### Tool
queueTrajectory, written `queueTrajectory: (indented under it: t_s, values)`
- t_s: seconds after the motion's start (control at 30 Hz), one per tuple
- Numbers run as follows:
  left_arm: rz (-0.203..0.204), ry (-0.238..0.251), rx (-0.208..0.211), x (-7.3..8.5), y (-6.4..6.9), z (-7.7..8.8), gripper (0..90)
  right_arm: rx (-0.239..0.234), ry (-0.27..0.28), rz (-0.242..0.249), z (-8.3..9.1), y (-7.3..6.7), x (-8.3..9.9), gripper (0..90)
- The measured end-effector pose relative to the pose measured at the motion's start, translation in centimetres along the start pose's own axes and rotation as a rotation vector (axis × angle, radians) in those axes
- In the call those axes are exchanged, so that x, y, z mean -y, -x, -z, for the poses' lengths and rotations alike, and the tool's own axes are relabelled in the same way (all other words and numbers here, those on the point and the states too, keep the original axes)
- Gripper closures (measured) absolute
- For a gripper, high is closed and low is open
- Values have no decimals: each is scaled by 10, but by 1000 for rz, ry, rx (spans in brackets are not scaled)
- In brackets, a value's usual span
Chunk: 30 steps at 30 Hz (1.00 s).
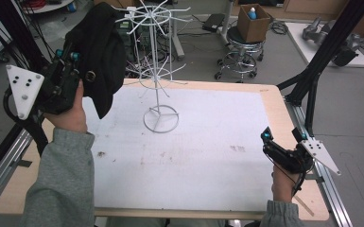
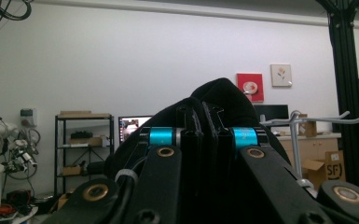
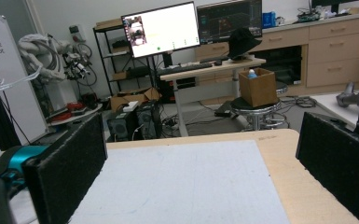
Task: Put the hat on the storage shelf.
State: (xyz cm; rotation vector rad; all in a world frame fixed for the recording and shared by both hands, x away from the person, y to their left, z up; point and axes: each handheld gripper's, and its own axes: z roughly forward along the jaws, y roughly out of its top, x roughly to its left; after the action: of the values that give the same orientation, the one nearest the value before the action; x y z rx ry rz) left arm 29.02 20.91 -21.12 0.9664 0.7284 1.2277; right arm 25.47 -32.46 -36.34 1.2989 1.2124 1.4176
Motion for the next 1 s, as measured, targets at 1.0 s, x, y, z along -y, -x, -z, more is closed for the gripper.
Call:
queueTrajectory:
  t_s: [1.0]
  values:
    - [-4,12,-2,11,-2,6,526,4,-13,0,-2,-1,2,8]
